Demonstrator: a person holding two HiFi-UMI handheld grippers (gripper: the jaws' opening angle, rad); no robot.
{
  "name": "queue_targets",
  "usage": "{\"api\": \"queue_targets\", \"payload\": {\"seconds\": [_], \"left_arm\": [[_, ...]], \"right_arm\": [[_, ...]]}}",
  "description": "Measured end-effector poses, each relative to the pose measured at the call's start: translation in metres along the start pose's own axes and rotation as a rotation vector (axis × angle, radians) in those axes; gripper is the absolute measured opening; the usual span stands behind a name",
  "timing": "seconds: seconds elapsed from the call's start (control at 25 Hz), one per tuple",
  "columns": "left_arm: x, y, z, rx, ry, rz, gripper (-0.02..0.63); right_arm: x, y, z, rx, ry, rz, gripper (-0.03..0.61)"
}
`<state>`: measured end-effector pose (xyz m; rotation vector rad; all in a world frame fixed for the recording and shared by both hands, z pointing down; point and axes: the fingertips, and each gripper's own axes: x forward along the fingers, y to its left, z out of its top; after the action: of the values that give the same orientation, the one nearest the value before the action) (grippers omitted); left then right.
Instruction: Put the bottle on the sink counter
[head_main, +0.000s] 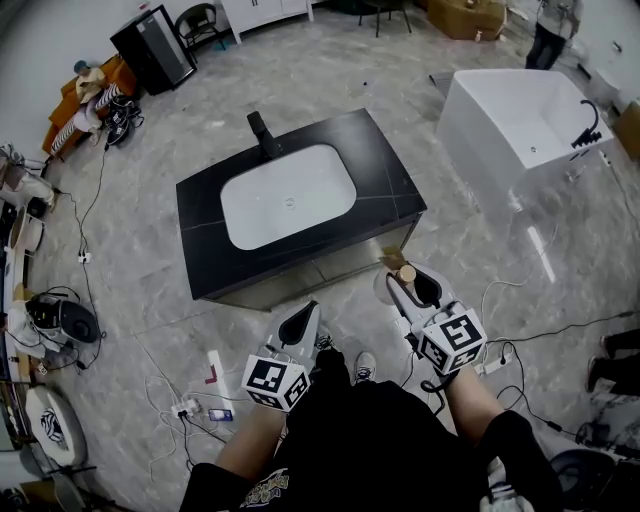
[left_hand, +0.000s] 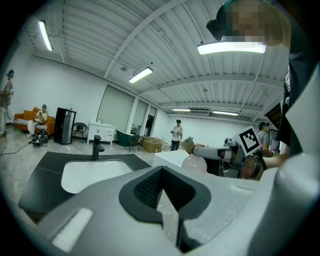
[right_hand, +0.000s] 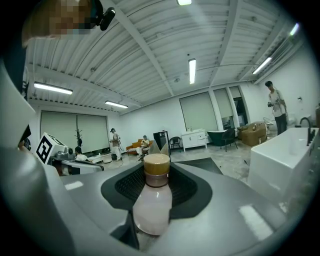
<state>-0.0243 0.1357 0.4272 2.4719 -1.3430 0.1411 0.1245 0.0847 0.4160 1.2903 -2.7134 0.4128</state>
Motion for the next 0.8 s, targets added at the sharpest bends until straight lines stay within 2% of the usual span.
{"api": "queue_targets", "payload": {"seconds": [0.36,0.8], "left_arm": [[0.023,0.060,0.025,-0.002,-0.008,-0.046,0.000],[0.043,0.144,0.053,-0.007,-0.029,-0.049,0.000]], "right_arm": [[0.055,-0.012,0.020,0.004,-0.008,-0.077,0.166],[0.123,-0.027,0.045,-0.006,-0.022,-0.151,0.166]]}}
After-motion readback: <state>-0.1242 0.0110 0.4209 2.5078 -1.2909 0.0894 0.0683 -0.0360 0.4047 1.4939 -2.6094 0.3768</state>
